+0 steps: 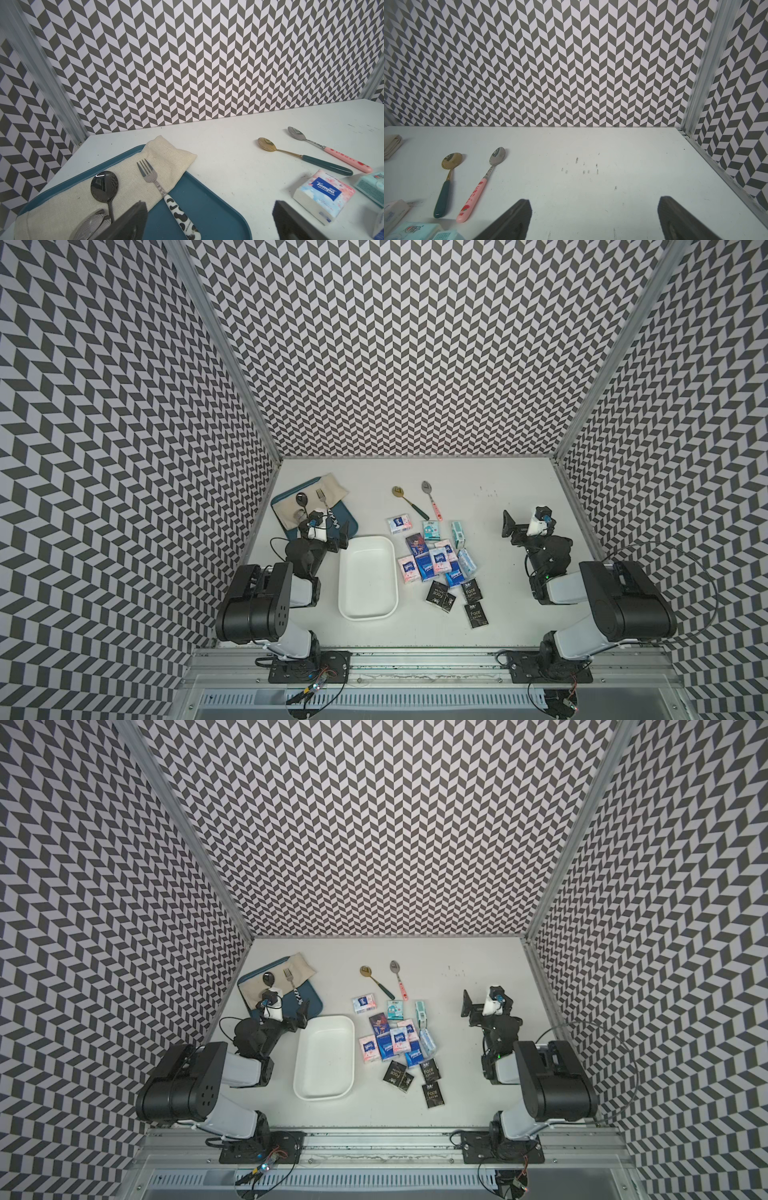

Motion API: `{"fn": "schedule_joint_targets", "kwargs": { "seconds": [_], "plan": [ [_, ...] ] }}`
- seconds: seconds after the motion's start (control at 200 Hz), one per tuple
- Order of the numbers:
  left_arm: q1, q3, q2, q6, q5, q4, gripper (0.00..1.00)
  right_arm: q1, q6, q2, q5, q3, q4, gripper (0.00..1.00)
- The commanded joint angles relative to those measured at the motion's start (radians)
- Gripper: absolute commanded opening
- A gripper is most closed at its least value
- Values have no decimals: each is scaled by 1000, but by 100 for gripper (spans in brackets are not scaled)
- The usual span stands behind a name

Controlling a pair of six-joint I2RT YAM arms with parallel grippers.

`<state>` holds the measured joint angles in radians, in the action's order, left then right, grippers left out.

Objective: Put the pocket tissues into the storage box
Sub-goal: Adjust the storage box at the center of the board.

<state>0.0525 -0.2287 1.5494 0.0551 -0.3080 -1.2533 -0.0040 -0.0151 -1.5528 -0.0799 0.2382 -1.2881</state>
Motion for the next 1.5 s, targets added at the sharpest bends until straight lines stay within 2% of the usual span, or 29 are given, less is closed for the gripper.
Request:
{"fn": "schedule_joint_targets", "kwargs": {
  "seconds": [0.0, 0.345, 0.396, 0.506, 0.636, 0.701, 0.891, 1.041, 1.162, 1.267, 1.497],
  "plan": [
    [1, -14, 2, 3, -3, -9, 100, -1, 1, -9, -5, 0, -48, 99],
    [2, -14, -1, 4, -5, -7, 100, -1, 1, -7, -3, 2, -42, 99],
    [-6, -21, -5, 1, 30, -5, 100, -2, 7, -6, 0, 4, -45, 100],
    [-9, -137, -82, -10, 65, 264, 100, -1, 4, 57, 9, 33, 56, 99],
    [-26, -261, -151, -54, 124, 516, 100, 14, 18, 169, 89, 98, 264, 99],
    [-40, -353, -161, -97, 170, 686, 100, 16, 78, 210, 99, 179, 430, 99],
    [-91, -577, -147, -229, 226, 1045, 100, 41, 278, 196, 7, 496, 981, 95],
    [-102, -682, -152, -368, 173, 1253, 100, 105, 299, 88, -120, 748, 1397, 87],
    [-106, -680, -182, -439, 110, 1370, 100, 180, 293, 2, -199, 854, 1600, 79],
    [-106, -648, -220, -494, 67, 1475, 100, 253, 300, -43, -277, 878, 1679, 73],
    [-107, -507, -335, -539, 6, 1517, 100, 454, 338, -65, -244, 870, 1735, 72]
  ]
}}
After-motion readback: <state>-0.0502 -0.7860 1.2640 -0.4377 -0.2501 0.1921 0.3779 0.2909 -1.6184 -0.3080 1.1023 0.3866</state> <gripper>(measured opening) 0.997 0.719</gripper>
